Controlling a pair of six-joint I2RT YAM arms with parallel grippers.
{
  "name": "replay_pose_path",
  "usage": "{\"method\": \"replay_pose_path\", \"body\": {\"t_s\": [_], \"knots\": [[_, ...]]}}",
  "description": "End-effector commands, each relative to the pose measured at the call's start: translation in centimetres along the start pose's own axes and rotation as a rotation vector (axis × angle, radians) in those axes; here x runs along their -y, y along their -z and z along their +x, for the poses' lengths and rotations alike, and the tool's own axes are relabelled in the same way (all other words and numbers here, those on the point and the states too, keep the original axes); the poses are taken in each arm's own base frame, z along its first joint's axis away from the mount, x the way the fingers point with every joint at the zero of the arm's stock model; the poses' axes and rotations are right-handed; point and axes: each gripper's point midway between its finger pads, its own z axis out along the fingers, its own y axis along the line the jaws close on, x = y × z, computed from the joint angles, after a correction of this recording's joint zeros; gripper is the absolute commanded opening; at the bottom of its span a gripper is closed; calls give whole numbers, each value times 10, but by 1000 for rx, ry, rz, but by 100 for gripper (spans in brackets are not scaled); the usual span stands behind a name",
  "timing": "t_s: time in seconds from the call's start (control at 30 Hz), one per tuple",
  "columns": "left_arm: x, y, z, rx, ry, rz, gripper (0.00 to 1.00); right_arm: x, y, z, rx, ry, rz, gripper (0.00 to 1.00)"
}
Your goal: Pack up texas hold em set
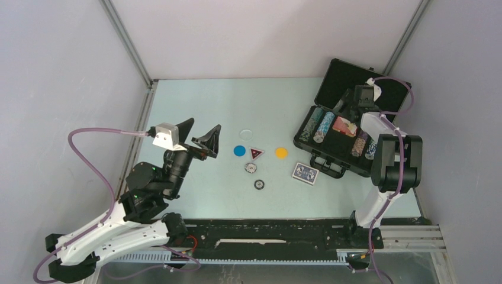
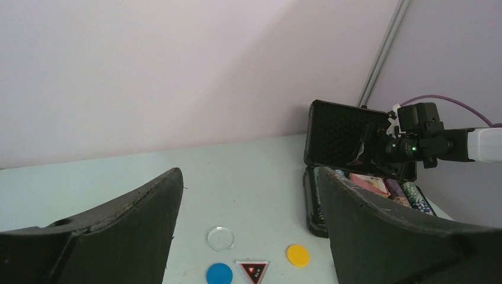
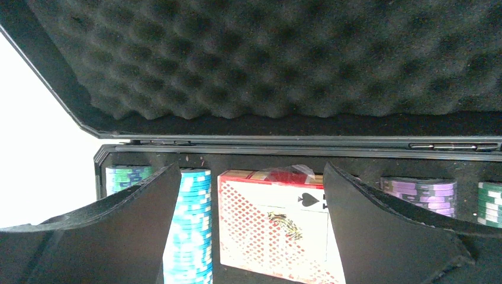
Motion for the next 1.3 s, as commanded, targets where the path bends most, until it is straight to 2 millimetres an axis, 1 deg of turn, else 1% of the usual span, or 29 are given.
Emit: {"method": "replay_pose_path", "body": {"t_s": [0.0, 0.07, 0.2, 0.23, 0.27, 0.33, 0.47, 0.53, 0.63, 0.7, 0.73, 0.77, 0.8, 0.83, 0.87, 0.93, 0.97, 1.07, 1.1, 1.17, 1.27], "knots": [[-1, -2, 2, 1, 4, -10, 89, -2, 8, 30, -126, -40, 11, 100], [-1, -3, 3, 0, 1, -15, 89, 8, 3, 35, -148, -66, 34, 100], [-1, -3, 4, -3, -4, -15, 89, 22, -5, 51, -219, -114, 48, 100], [-1, -3, 4, -3, -4, -18, 89, 25, -8, 51, -224, -122, 42, 100], [-2, -4, 3, -2, -3, -20, 89, 22, -9, 50, -232, -127, 10, 100], [-2, -3, 2, 0, 1, -20, 89, 15, -7, 38, -199, -111, -35, 100], [-1, -4, 2, -3, 2, -15, 89, -1, 14, 8, -114, -68, -85, 100], [-1, -5, 3, -9, -1, -22, 88, -11, 32, -6, -68, -20, -113, 100], [1, -9, 2, -23, 7, -25, 90, -15, 58, -13, -39, 59, -105, 100], [9, -13, -4, -59, 6, -3, 95, -19, 75, -9, -35, 147, -87, 100], [15, -15, -12, -92, -3, 22, 96, -20, 83, -4, -41, 221, -83, 100], [21, -18, -17, -124, -21, 44, 97, -27, 93, 5, -57, 290, -96, 100], [28, -23, -16, -166, -49, 60, 99, -36, 103, 19, -84, 374, -118, 100], [30, -24, -20, -188, -67, 69, 100, -43, 113, 33, -105, 472, -136, 100], [32, -27, -19, -217, -92, 68, 100, -49, 123, 50, -127, 568, -148, 100], [25, -29, -22, -234, -120, 25, 100, -64, 144, 82, -151, 761, -190, 100], [19, -28, -23, -229, -125, -5, 100, -73, 155, 96, -160, 830, -225, 100], [4, -24, -24, -187, -142, -57, 100, -98, 184, 134, -210, 962, -355, 100], [1, -21, -22, -178, -141, -60, 100, -101, 191, 144, -230, 999, -388, 100], [-2, -16, -18, -172, -137, -60, 100, -95, 198, 163, -284, 1081, -402, 100], [-8, -11, -13, -181, -155, -66, 100, -84, 192, 181, -366, 1151, -383, 100]]}}
